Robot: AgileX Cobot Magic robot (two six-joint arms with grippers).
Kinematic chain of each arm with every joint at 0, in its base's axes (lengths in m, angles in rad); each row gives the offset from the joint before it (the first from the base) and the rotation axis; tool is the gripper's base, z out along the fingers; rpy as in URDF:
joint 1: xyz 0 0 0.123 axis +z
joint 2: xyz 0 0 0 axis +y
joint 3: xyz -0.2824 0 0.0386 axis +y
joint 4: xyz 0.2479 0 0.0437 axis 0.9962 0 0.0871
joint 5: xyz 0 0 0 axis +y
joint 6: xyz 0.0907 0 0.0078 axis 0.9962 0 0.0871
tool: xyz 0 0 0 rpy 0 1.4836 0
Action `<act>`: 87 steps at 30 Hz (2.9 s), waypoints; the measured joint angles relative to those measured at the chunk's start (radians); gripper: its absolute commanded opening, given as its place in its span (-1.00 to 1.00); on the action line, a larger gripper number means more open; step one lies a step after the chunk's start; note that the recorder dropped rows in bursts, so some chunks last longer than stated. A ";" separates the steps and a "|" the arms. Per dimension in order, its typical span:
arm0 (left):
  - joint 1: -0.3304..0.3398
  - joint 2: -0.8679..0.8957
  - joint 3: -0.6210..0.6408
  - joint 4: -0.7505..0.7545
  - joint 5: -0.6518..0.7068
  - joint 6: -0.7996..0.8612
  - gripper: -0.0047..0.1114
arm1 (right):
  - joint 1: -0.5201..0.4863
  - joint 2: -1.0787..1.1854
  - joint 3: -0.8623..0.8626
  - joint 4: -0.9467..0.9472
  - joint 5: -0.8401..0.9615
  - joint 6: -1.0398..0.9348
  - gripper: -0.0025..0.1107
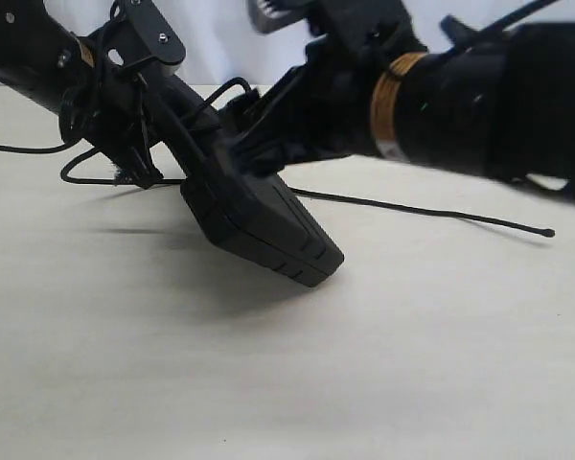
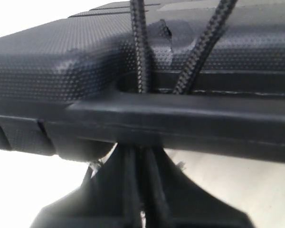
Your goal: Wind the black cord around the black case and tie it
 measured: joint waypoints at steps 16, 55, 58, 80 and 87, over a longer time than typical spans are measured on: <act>0.000 0.000 0.000 0.000 0.019 0.000 -0.92 | -0.407 0.307 -0.424 1.665 0.383 -1.530 0.00; 0.000 0.000 0.000 0.089 0.073 -0.004 -0.14 | -0.367 0.537 -0.496 1.856 0.269 -1.647 -0.88; 0.000 0.000 0.000 0.170 0.102 -0.024 0.01 | -0.367 0.532 -0.496 1.856 0.263 -1.647 -0.88; 0.010 0.082 0.072 -0.141 -0.138 0.190 0.07 | -0.367 0.495 -0.496 1.854 0.155 -1.310 -0.88; 0.010 0.127 0.116 -0.288 -0.376 0.193 -0.68 | -0.367 0.495 -0.496 1.854 0.126 -1.175 -0.63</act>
